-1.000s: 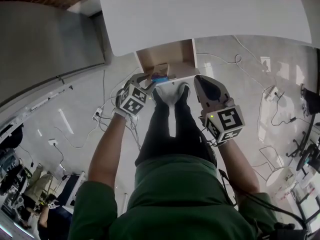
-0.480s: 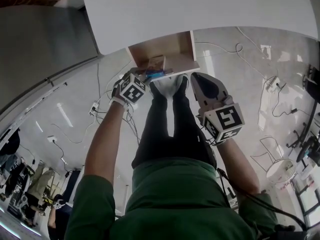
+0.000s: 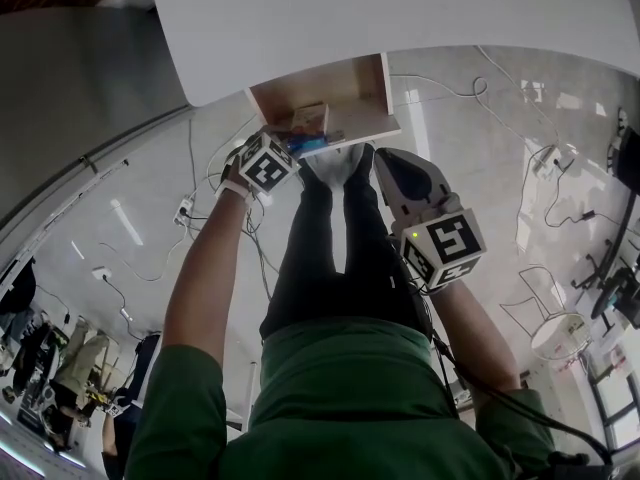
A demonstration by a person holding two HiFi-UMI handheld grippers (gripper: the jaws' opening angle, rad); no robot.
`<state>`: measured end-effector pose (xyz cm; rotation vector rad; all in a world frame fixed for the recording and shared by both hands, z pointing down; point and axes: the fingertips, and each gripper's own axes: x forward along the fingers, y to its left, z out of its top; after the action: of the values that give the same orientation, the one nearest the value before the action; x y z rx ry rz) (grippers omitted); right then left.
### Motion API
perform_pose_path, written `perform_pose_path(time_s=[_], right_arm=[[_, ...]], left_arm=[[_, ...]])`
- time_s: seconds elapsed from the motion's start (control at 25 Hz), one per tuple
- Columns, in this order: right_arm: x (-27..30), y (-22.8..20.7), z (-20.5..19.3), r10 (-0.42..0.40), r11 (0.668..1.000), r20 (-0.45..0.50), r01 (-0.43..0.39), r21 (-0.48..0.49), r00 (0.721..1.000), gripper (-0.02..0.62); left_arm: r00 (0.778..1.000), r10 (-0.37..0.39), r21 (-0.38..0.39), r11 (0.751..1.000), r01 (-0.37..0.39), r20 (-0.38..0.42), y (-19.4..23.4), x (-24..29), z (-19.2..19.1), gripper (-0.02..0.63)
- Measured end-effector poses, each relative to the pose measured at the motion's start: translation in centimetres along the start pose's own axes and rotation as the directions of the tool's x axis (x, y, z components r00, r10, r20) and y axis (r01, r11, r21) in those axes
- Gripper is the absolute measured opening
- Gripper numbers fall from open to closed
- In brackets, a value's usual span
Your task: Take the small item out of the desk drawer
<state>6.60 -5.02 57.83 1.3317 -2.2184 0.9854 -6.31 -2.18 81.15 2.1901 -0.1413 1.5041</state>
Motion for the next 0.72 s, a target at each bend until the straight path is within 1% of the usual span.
perform_pose_path(time_s=[0.08,0.12,0.24,0.36,0.4,0.44,0.56,0.64,0.72], right_arm=[[0.2,0.1,-0.2,0.005,1.000,-0.002,-0.005,0.011,1.000,0.003],[0.3,0.1,-0.2,0.008,1.000,-0.003,-0.008,0.015,1.000,0.003],[0.4,0.3,-0.3,0.014,1.000,-0.001,-0.014,0.023,1.000,0.003],[0.3,0.3,-0.4,0.015,0.999,-0.001,-0.015,0.029,1.000,0.003],[0.4,0.3,-0.5,0.016,0.999,-0.001,-0.016,0.031,1.000,0.003],[0.4,0.3,-0.5,0.017,0.999,-0.001,-0.017,0.033,1.000,0.003],[0.4,0.1,-0.6,0.018,0.999,-0.001,-0.018,0.040,1.000,0.003],[0.5,-0.1,-0.8,0.017,0.999,-0.003,-0.017,0.046,1.000,0.003],[0.5,-0.2,-1.1,0.016,0.999,-0.004,-0.016,0.052,1.000,0.003]], left_arm=[[1.000,-0.020,-0.104,0.994,0.022,0.018,0.3,-0.2,0.1,0.153],[0.999,-0.027,-0.141,0.990,0.030,0.019,0.3,-0.3,-0.1,0.161],[0.999,-0.040,-0.201,0.979,0.042,0.010,0.1,-0.4,-0.6,0.186],[0.999,-0.037,-0.249,0.968,0.041,0.018,0.1,-0.5,-0.9,0.192],[0.999,-0.030,-0.244,0.969,0.034,0.020,0.1,-0.6,-0.9,0.193],[1.000,-0.019,-0.218,0.976,0.023,0.021,0.2,-0.6,-0.7,0.193],[1.000,-0.008,-0.068,0.998,0.008,0.007,0.2,0.0,-0.2,0.192],[1.000,-0.018,0.016,1.000,0.019,-0.020,0.0,0.5,0.1,0.170],[0.998,-0.021,0.092,0.995,0.025,-0.051,0.1,1.0,0.3,0.164]])
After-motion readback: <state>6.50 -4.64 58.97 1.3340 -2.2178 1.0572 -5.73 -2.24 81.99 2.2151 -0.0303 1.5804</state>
